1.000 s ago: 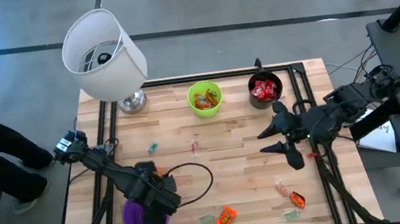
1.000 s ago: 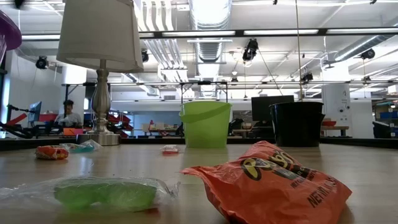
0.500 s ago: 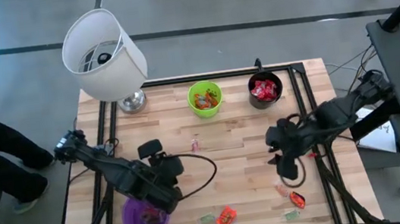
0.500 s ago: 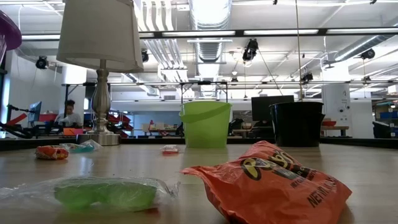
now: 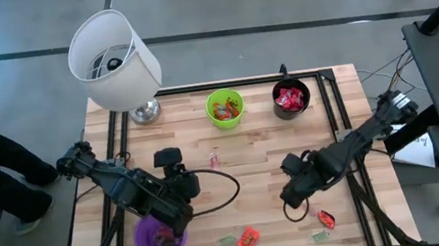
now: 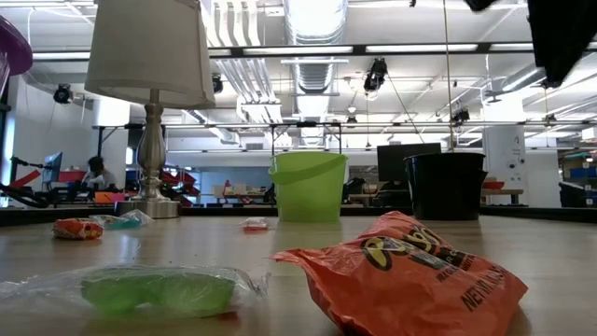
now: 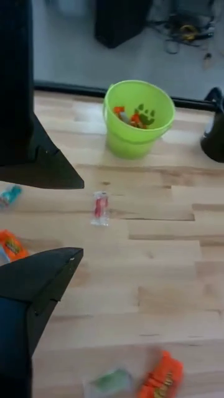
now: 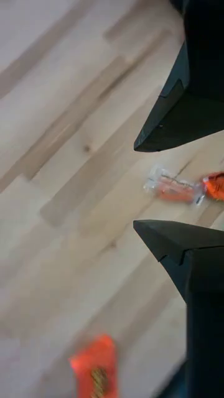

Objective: Sort candy
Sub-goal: Put the orange gummy into the violet bucket

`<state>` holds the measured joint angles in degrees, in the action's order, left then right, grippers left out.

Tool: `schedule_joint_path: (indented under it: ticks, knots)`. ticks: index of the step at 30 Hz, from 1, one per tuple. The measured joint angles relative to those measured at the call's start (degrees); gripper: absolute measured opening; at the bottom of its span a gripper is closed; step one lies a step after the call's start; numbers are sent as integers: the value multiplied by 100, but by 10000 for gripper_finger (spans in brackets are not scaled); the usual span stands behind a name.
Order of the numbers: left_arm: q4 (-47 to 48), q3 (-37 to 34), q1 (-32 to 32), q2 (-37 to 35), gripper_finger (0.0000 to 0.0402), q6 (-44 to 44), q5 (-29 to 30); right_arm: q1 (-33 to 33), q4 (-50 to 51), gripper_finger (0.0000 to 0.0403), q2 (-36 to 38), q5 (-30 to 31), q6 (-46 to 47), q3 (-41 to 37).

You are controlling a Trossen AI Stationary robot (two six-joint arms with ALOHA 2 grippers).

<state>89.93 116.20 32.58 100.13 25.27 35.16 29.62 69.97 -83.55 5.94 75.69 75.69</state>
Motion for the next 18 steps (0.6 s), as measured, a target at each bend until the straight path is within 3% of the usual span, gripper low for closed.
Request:
schedule_joint_path:
  ticks: [10, 18]
  knots:
    - [5, -777, 0, -446, 146, -572, -4, 331, -2, 180, -743, -338, 1479, -99]
    - [12, -1739, 0, -1296, 146, -324, -11, 603, -17, 180, -1457, -610, 1733, -101]
